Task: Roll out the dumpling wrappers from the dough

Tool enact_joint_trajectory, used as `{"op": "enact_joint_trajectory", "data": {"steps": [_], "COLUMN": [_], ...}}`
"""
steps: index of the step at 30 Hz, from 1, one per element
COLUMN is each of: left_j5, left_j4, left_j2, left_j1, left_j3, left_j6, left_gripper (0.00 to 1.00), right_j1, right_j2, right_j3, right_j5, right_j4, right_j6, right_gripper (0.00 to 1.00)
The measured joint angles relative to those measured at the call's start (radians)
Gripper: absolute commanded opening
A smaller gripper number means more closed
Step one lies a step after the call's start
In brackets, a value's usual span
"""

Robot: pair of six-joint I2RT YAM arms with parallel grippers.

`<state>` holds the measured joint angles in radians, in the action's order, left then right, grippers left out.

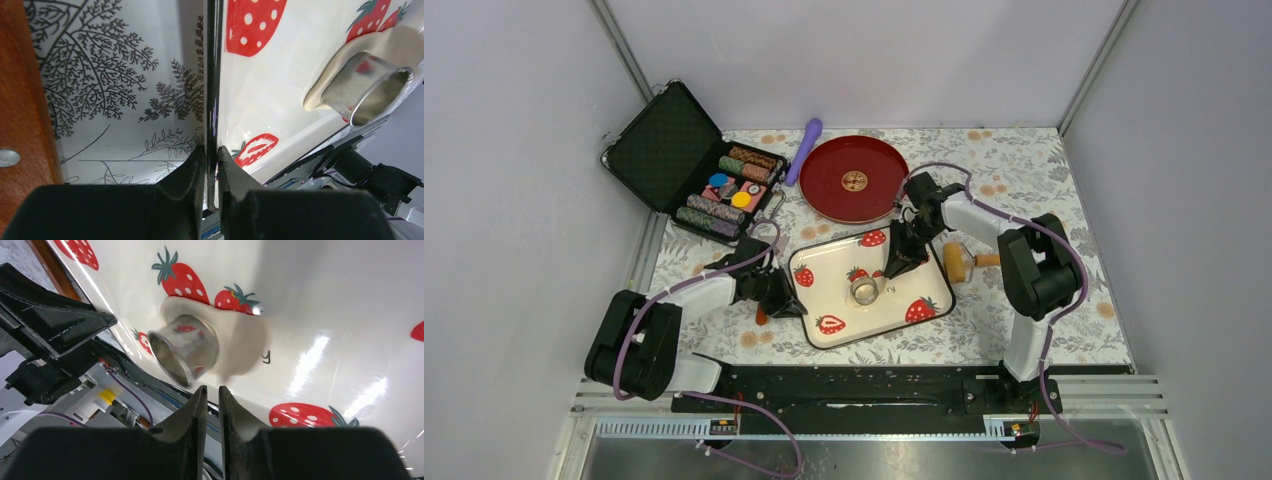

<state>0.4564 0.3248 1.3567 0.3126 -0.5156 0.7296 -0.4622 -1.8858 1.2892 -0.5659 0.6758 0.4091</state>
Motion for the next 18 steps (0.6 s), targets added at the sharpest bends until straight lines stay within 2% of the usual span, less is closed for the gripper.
{"op": "enact_joint_trajectory", "data": {"steps": [7,18], "left_j5": [0.000,0.000], "left_j4": [0.001,0.003], "left_j2": [0.000,0.000], "left_j1": [0.000,0.000], "left_j3": [0.000,-0.002], "left_j6": [-0.004,-0.008], "left_gripper": [0.00,0.00], "right_j1": [0.012,0.053], "right_j2": [0.000,-0.054], "right_j3": [-0.017,-0.047], "right_j5": [0.059,0.069], "right_j4": [0.016,0.018], "right_j6": [-0.002,-0.004], "right_gripper": [0.45,0.48]}}
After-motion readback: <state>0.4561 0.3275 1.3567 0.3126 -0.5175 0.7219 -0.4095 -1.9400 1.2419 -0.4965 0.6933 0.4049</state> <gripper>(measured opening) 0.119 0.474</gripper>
